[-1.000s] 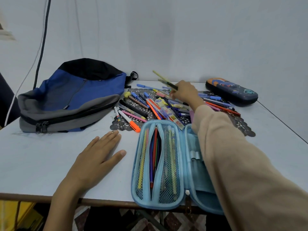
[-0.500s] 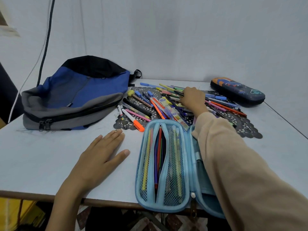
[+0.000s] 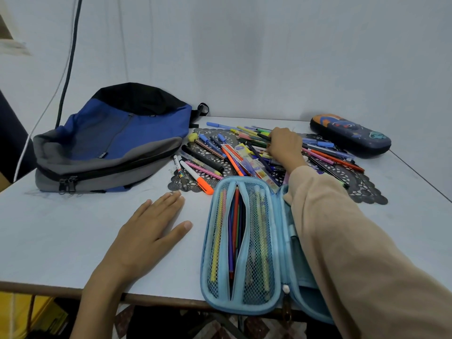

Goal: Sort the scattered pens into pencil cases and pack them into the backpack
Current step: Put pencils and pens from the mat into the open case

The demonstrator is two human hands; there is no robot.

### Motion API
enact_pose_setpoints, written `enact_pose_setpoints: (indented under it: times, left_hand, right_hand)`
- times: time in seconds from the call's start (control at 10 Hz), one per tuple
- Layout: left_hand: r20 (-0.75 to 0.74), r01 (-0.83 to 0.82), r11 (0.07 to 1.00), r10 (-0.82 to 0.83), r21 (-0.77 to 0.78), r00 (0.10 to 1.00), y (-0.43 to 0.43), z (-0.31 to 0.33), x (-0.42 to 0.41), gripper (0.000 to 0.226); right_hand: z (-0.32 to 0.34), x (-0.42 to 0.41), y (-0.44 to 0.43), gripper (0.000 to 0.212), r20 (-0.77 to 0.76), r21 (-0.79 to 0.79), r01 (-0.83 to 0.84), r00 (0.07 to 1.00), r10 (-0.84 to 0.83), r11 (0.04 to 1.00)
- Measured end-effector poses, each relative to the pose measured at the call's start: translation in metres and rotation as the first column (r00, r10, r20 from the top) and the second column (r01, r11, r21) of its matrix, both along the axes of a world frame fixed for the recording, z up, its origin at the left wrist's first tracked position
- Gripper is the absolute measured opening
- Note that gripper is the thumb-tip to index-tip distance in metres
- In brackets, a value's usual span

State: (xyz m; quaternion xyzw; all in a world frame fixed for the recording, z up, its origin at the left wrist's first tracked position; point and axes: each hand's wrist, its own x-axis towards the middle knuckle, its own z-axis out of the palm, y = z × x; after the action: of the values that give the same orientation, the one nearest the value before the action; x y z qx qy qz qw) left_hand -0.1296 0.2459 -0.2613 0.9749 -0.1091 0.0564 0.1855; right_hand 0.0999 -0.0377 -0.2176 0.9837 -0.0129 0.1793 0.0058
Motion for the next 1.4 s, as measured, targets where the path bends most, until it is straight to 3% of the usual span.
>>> enact_pose_setpoints:
  times: [0.2,0.6,1.0,1.1,1.2,1.4]
  left_hand:
    - [0.007,0.004,1.000,-0.004,-0.001,1.000,0.000,0.000,0.000,0.086]
    - [0.002,0.005,1.000,-0.005,0.004,1.000,-0.001,0.002,-0.001,0.088]
    - [0.002,0.003,1.000,-0.003,-0.012,1.000,-0.002,0.003,-0.001,0.088]
    - [-0.002,0.002,1.000,-0.002,-0.025,1.000,-0.002,0.003,-0.002,0.089]
    - [0.000,-0.001,1.000,0.001,-0.027,1.000,-0.002,0.004,-0.002,0.089]
    - [-0.004,0.005,1.000,-0.005,0.004,1.000,-0.002,0.003,-0.001,0.087]
  right_hand:
    - [0.003,-0.004,-0.002,0.024,-0.097,-0.099,-0.042,0.995,0.032,0.994]
    - [0.010,-0.005,-0.013,0.041,-0.182,0.087,-0.091,0.978,0.106,0.992]
    - [0.011,-0.005,-0.014,0.020,-0.170,0.114,-0.159,0.970,0.177,0.981]
    - [0.011,-0.007,-0.013,0.023,-0.138,0.173,-0.188,0.967,0.213,0.967]
    - [0.014,-0.007,-0.012,0.024,-0.202,0.188,-0.185,0.954,0.223,0.965]
    - [0.018,-0.006,-0.011,0.024,-0.240,0.112,-0.221,0.940,0.242,0.969]
